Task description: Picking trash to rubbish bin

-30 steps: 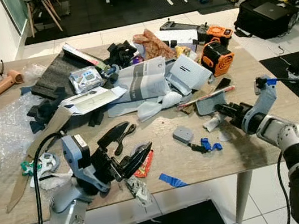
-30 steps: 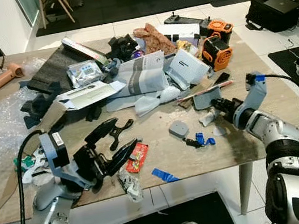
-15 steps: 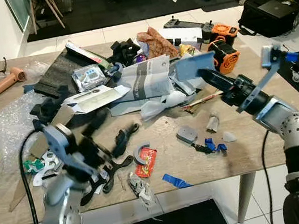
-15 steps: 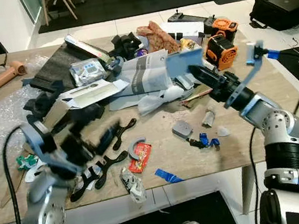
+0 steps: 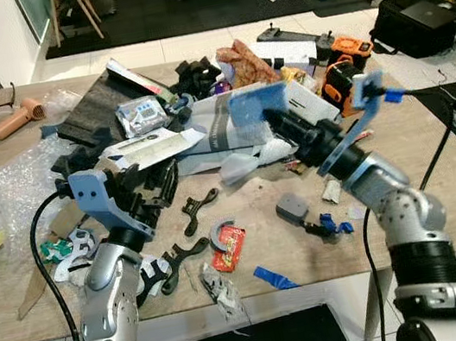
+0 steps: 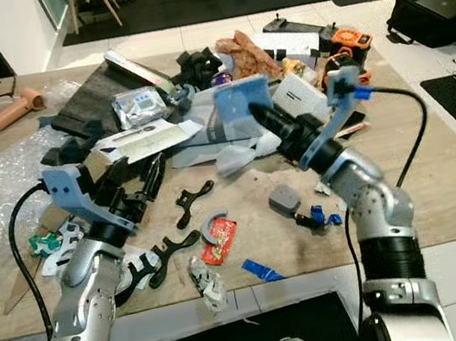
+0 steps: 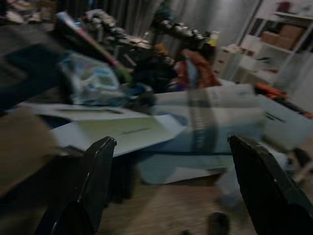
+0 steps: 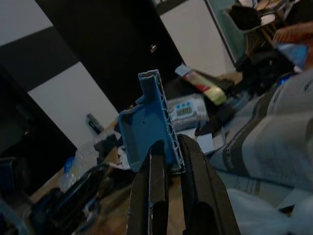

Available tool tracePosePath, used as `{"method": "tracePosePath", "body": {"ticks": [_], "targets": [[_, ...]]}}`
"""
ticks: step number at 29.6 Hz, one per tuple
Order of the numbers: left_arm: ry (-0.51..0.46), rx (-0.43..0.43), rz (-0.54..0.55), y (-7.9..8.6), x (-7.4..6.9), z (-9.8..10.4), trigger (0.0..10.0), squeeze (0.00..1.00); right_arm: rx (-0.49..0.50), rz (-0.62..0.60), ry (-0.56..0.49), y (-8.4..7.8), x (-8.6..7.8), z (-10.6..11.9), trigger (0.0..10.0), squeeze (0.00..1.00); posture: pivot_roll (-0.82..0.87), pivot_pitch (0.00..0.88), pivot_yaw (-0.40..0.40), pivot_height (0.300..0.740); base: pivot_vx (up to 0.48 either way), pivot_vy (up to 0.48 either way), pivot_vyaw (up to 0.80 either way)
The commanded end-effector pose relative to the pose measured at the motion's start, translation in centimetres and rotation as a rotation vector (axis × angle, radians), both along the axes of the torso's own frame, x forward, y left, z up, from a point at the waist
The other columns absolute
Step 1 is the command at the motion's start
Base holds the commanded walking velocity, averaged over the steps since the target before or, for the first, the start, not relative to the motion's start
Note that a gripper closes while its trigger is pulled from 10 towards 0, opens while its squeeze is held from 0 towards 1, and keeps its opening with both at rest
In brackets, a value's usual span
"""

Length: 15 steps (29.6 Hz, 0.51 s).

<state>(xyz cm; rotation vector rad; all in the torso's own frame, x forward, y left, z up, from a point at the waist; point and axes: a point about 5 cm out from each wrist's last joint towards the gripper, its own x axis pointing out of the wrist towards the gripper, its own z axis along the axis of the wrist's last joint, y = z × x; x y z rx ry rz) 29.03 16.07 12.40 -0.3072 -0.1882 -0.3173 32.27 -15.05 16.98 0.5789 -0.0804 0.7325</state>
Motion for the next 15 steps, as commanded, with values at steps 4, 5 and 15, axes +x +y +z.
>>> {"method": "tracePosePath", "body": {"ticks": [4,5,15], "targets": [[0.015,0.041,0.008,-0.7,0.3,0.0,10.0,0.00,0.001,-0.009,-0.009,0.2,-0.1,0.0,10.0,0.00,-0.07,0.000,-0.023,0.740,0.000,0.000,0.00],[0.015,0.046,0.003,-0.8,0.3,0.0,10.0,0.00,-0.001,-0.017,-0.010,0.2,-0.1,0.0,10.0,0.00,-0.07,0.000,-0.023,0.740,0.000,0.000,0.00],[-0.003,0.094,-0.026,-1.4,0.3,0.1,10.0,0.00,-0.025,-0.022,-0.021,0.5,0.0,-0.2,10.0,0.00,-0.07,0.000,-0.023,0.740,-0.273,0.000,0.00]]}}
